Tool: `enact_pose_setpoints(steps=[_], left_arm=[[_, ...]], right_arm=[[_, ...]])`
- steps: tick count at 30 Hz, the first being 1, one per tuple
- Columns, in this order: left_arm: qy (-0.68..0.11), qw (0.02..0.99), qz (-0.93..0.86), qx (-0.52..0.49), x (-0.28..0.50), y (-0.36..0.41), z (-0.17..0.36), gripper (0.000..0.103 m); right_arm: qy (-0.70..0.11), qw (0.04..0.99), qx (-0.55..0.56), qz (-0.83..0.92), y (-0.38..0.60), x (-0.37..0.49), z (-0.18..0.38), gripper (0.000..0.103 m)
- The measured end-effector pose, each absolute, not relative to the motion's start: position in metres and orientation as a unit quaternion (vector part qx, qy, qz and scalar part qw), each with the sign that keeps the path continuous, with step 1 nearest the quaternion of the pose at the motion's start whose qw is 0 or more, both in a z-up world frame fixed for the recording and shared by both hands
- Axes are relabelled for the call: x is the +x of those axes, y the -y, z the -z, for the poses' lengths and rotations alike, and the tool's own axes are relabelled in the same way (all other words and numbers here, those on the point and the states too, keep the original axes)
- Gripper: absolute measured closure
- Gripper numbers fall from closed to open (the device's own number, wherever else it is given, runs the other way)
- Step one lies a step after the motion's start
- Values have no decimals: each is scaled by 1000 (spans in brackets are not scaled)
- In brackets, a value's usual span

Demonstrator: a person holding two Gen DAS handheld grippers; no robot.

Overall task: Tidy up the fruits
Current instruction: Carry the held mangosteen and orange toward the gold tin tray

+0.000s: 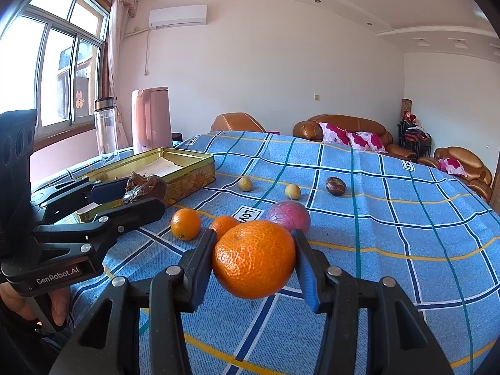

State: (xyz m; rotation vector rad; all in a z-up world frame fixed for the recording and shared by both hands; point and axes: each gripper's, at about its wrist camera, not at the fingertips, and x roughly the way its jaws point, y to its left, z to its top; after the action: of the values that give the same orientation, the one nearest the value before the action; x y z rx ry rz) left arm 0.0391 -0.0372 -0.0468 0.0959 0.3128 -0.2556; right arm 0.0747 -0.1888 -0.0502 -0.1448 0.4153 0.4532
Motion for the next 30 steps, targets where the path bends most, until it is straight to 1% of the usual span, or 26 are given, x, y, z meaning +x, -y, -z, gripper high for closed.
enact_pose_setpoints(steps=[30], left_arm=[[-107,985,123,51,27,35,43,55]], right_arm=[[-161,957,-77,-230,191,61,49,53]])
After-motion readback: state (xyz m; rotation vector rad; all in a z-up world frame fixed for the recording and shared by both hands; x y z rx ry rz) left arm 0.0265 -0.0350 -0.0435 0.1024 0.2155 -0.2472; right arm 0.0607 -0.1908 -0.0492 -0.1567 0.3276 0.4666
